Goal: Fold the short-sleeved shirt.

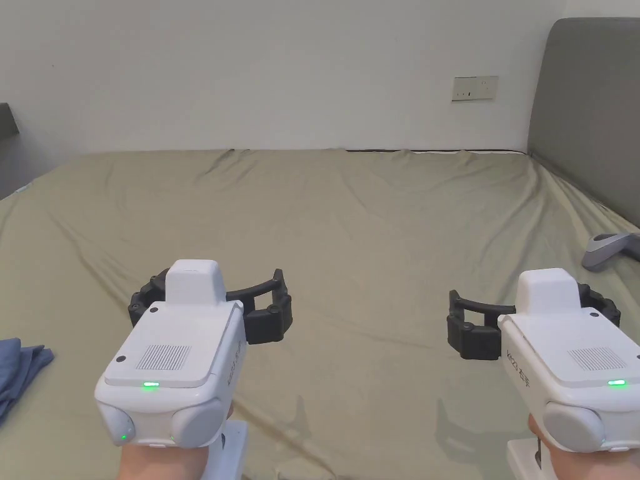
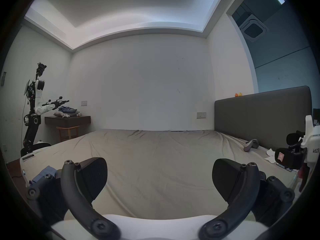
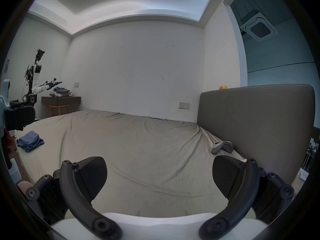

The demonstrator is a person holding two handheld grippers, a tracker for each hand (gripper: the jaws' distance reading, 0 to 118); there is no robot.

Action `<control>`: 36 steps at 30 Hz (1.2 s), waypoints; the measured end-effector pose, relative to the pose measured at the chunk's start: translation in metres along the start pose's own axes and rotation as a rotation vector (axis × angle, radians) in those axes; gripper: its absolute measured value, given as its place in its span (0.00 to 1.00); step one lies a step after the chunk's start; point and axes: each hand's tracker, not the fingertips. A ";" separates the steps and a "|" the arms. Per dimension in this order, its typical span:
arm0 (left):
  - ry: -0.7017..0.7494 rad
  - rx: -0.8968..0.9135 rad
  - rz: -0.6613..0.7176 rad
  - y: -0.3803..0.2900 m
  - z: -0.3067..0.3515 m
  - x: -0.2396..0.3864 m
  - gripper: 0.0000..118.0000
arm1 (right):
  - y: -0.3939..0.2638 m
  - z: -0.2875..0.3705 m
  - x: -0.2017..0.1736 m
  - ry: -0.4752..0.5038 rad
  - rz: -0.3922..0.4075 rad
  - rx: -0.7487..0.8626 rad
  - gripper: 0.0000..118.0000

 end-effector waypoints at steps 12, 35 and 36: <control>0.008 0.008 -0.006 -0.004 -0.002 -0.001 1.00 | 0.003 -0.001 0.005 0.007 -0.044 -0.004 1.00; 0.014 -0.028 0.015 -0.003 -0.005 -0.006 1.00 | 0.016 -0.004 0.005 0.006 -0.212 -0.079 1.00; 0.012 -0.030 0.015 -0.003 -0.005 -0.006 1.00 | 0.016 -0.005 0.007 0.006 -0.240 -0.094 1.00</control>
